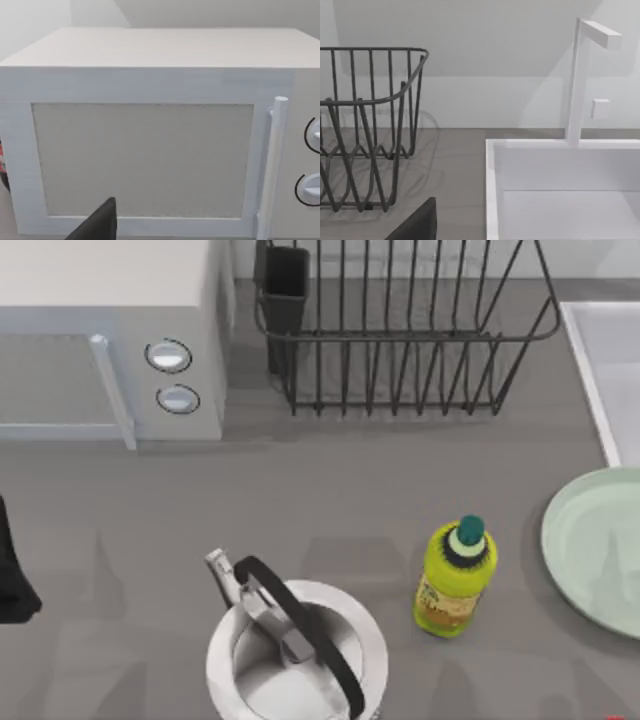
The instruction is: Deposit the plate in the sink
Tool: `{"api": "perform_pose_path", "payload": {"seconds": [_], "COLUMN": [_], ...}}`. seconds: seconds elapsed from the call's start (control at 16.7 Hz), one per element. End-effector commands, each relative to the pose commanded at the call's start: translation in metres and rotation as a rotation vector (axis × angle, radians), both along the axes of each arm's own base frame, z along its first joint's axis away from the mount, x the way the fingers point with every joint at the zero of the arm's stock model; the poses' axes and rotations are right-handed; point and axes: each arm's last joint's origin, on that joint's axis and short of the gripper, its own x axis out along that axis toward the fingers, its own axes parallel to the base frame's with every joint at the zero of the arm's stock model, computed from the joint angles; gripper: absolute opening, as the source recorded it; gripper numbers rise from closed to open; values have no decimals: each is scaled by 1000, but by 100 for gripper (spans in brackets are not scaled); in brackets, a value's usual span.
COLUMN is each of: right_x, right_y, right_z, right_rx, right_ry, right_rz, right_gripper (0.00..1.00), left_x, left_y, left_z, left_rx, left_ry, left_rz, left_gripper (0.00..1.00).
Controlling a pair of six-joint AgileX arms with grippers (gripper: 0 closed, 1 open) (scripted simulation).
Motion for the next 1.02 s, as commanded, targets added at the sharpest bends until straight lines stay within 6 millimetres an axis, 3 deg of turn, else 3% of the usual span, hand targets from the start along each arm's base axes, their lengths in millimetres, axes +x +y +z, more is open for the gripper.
{"api": "perform_pose_path", "payload": {"seconds": [0.48, 0.78, 1.02], "right_x": [0, 10, 45], "right_y": [1, 7, 20], "right_z": [6, 43, 78], "right_rx": [7, 54, 89], "right_ry": [26, 246, 558], "right_rz": [7, 52, 84], "right_gripper": [100, 100, 100], "left_x": [0, 0, 0], "left_y": [0, 0, 0], "left_z": [0, 0, 0], "left_rx": [0, 0, 0], "left_ry": [0, 0, 0], "left_rz": [0, 0, 0], "left_gripper": [100, 100, 100]}}
